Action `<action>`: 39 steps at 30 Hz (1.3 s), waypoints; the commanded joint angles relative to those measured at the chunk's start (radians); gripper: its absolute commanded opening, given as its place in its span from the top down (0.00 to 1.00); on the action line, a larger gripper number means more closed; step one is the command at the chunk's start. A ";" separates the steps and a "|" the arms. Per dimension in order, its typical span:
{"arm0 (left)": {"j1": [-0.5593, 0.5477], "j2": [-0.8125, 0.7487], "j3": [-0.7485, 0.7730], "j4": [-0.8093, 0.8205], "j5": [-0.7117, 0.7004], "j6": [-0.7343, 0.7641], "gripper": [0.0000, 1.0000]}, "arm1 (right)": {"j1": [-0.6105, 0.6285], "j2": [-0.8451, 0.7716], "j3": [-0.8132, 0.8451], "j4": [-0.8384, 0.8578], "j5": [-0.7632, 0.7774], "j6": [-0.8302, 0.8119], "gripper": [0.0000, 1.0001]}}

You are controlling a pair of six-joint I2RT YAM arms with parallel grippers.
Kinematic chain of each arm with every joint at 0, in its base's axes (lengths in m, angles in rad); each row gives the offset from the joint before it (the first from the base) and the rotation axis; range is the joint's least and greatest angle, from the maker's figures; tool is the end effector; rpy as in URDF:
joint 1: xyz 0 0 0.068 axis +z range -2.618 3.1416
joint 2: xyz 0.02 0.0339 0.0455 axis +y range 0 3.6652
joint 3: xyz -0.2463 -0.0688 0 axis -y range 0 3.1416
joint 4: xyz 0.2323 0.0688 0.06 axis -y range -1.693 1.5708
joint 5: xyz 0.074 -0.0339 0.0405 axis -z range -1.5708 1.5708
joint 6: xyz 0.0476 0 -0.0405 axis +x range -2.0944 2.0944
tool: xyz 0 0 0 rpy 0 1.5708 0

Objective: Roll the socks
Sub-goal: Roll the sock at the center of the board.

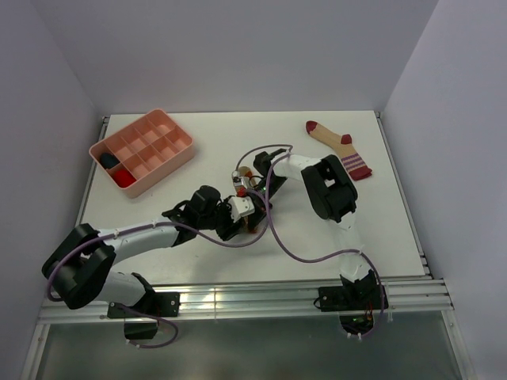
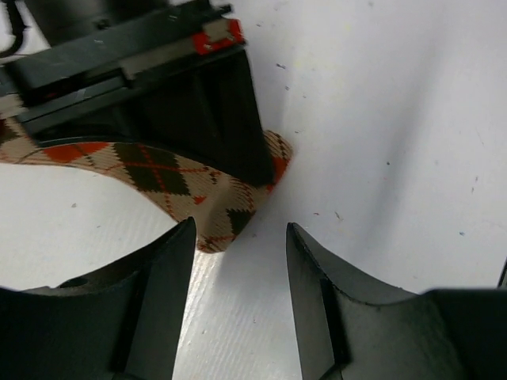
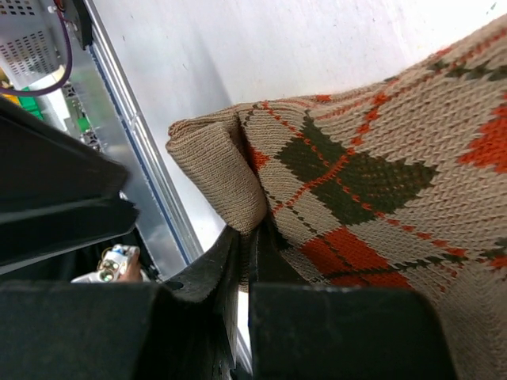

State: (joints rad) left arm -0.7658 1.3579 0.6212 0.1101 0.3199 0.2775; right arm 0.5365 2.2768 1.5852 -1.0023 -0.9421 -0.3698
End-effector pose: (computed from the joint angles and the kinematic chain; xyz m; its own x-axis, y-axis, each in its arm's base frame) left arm 0.1892 -0.2027 0.1727 -0.1760 0.5300 -0.8296 0.9252 0.3769 0.0446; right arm 0.3108 0.2296 0.0978 -0.7175 -0.6740 -0.1756 -0.5090 0.3353 0.7928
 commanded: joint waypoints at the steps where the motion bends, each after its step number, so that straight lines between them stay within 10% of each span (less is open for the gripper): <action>1: -0.020 0.041 0.071 -0.044 0.057 0.066 0.45 | -0.021 0.044 0.034 -0.047 0.137 -0.057 1.00; 39: -0.032 0.352 0.192 0.108 0.087 0.195 0.56 | -0.096 0.102 0.167 -0.205 0.197 -0.172 1.00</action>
State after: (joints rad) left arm -0.7937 1.7008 0.7769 0.1848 0.3599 0.4770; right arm 0.4549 2.3474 1.7252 -1.2419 -0.8291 -0.4999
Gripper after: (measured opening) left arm 0.449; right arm 0.045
